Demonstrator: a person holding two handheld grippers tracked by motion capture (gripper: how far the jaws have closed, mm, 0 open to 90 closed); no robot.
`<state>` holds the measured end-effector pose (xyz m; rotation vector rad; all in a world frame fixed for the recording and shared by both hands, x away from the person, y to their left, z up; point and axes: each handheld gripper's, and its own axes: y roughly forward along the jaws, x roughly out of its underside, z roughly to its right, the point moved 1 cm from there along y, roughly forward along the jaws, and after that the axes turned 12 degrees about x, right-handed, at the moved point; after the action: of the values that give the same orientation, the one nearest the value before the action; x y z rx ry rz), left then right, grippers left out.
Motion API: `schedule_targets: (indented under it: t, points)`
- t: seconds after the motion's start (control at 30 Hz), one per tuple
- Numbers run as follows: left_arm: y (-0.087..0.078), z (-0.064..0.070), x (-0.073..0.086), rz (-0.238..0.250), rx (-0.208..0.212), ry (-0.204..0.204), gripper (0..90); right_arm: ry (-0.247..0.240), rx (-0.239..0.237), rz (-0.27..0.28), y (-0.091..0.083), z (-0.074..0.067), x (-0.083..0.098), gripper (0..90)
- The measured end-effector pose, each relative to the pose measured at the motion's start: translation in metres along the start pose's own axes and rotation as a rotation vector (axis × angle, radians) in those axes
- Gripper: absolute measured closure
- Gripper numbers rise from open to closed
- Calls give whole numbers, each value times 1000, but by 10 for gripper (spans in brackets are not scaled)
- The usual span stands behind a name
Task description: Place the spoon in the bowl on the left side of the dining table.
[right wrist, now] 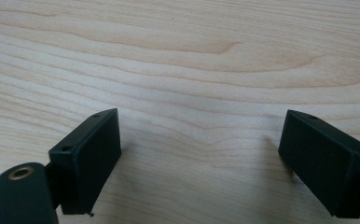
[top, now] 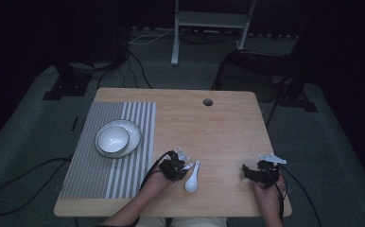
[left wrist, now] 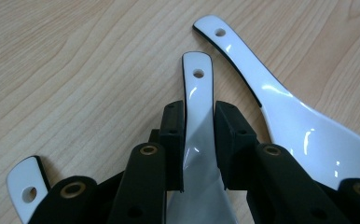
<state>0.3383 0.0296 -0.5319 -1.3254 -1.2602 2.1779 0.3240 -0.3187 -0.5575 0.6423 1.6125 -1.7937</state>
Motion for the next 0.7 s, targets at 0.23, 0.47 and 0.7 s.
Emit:
schedule_targets:
  t: [0.23,0.47,0.7]
  points:
    - [-5,2,0,20,-3,12,744,0,0,0,0,0,0,122]
    - [-18,5,-3,57,-16,22,746,0,0,0,0,0,0,122]
    - [-26,3,-4,76,-9,19,748,1,0,0,0,0,0,122]
